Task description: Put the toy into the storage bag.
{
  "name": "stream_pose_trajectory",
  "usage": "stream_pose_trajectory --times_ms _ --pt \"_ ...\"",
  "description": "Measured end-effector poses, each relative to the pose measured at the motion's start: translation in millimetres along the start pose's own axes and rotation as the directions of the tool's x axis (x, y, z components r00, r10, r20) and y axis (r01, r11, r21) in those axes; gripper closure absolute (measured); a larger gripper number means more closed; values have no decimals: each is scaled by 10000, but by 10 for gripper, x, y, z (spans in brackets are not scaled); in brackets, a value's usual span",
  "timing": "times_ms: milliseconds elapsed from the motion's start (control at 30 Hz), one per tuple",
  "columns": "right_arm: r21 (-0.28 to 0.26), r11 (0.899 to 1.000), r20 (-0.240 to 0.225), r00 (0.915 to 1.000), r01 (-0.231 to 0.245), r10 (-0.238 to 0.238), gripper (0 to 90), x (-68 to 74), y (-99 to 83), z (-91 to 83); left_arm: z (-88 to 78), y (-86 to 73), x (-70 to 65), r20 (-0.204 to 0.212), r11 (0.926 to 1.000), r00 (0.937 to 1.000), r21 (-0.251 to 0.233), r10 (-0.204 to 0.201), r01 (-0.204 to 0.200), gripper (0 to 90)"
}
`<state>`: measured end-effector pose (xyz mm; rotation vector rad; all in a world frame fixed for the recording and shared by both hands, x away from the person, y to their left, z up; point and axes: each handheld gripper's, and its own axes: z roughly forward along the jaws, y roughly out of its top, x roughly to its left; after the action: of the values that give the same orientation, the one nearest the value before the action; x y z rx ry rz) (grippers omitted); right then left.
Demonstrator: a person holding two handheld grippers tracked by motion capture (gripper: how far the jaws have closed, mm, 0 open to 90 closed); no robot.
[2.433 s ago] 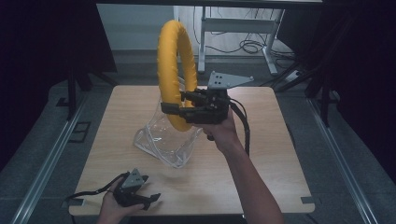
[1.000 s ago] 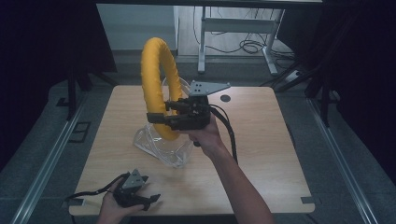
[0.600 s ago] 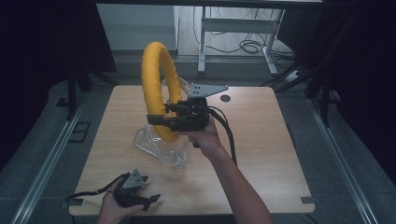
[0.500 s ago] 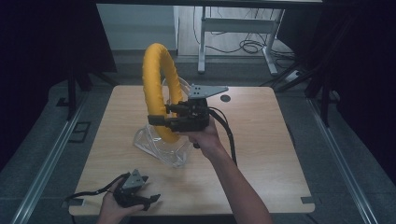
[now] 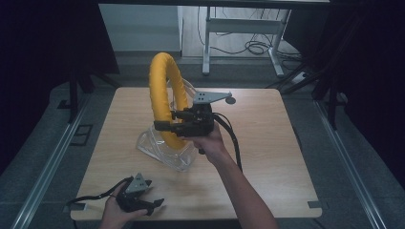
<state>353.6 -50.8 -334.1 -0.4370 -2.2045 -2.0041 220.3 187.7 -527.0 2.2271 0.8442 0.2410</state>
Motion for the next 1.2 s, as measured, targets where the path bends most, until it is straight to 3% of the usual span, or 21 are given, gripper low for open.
stream_pose_trajectory --times_ms 867,1200 --pt "145 9987 46 9988 -497 496 512 -153 -250 20 11 -3 0 -4 10000 10000 12 26 -26 184" --pt "265 9954 121 9957 -917 914 510 -296 -388 41 8 -3 4 -4 9999 10000 60 83 -83 184"
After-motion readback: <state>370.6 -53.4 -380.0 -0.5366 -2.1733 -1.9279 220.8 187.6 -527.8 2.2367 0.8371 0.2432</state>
